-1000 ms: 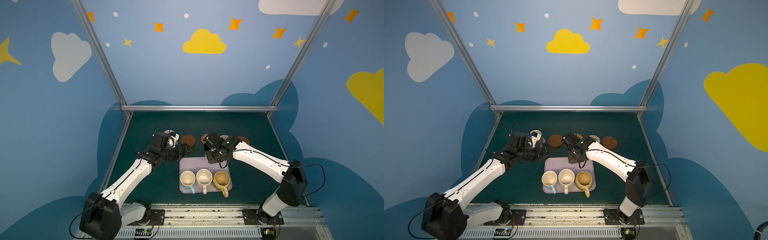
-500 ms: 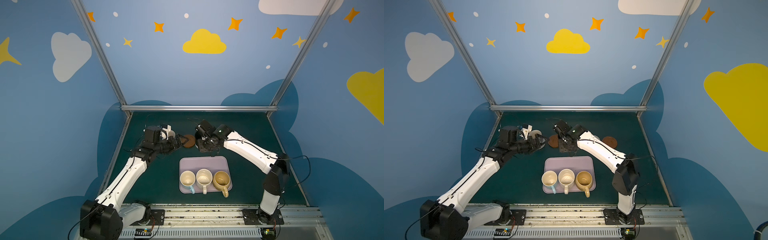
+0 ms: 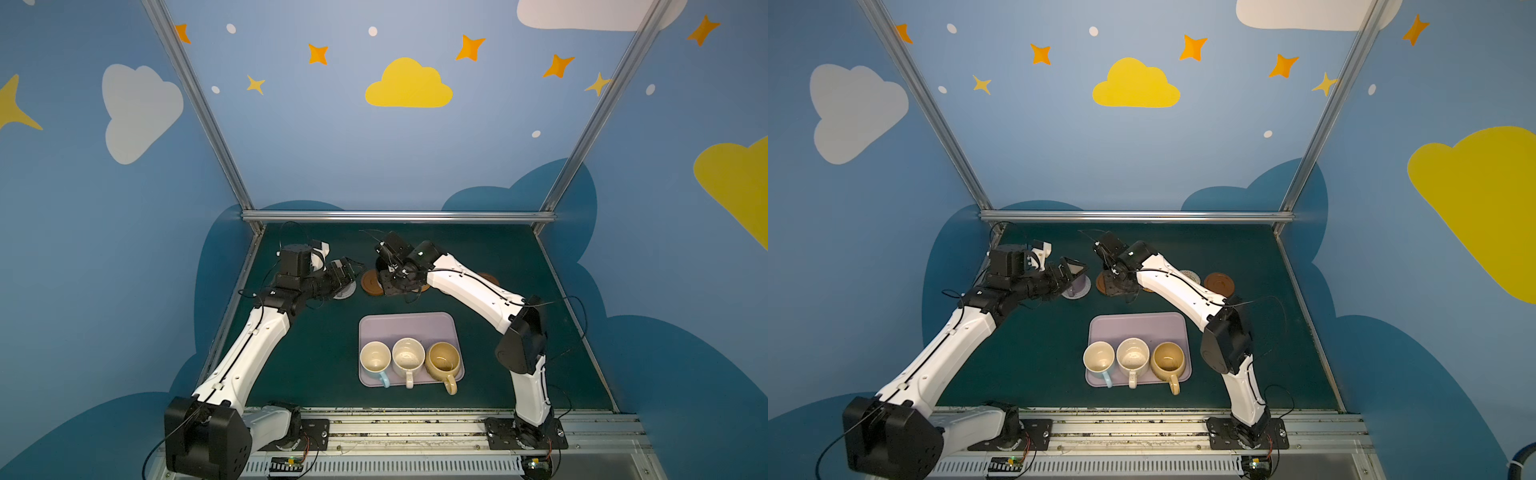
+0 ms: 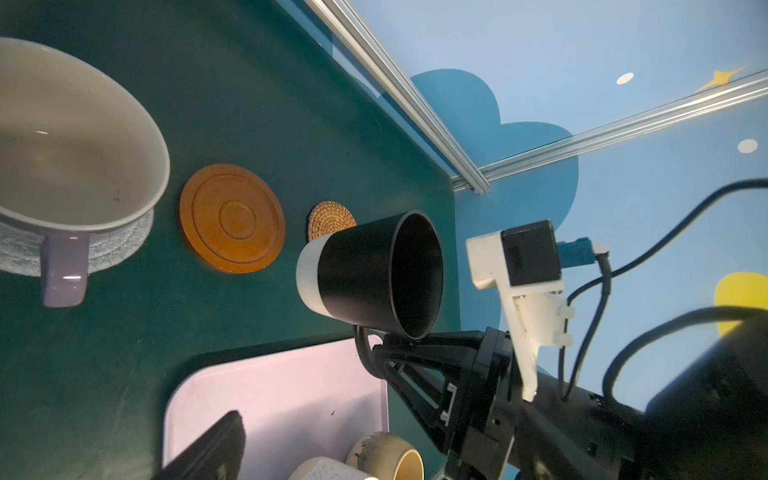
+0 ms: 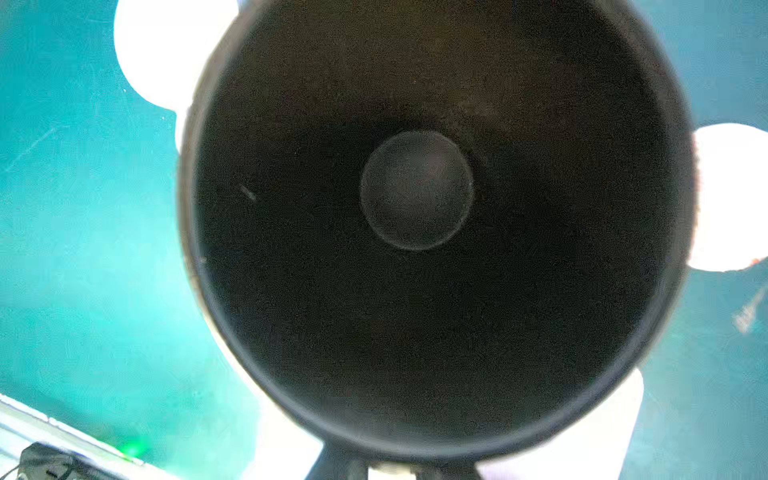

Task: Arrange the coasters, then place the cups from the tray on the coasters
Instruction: 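Carry the black mug over the brown wooden coaster with the right gripper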

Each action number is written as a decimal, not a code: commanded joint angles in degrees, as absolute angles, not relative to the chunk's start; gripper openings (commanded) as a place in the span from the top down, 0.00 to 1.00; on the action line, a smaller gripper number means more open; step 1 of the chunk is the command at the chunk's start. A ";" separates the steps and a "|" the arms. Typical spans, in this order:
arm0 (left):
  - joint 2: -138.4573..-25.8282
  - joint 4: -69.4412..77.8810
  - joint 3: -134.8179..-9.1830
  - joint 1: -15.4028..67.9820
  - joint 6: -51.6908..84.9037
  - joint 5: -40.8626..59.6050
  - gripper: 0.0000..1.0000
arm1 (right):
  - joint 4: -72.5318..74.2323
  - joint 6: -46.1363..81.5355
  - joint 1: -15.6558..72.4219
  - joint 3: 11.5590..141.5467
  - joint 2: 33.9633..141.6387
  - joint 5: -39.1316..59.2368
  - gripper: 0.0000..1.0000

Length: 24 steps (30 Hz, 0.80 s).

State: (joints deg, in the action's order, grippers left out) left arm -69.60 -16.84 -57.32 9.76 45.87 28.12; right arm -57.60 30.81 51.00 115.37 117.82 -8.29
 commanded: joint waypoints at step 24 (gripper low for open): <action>-71.61 -15.38 -55.88 8.48 47.64 17.91 0.02 | -43.44 32.93 50.45 123.24 126.81 -10.37 1.00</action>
State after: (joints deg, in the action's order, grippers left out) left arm -71.22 -15.81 -56.34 8.69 48.23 18.76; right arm -46.06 32.69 50.68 119.92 126.61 -8.80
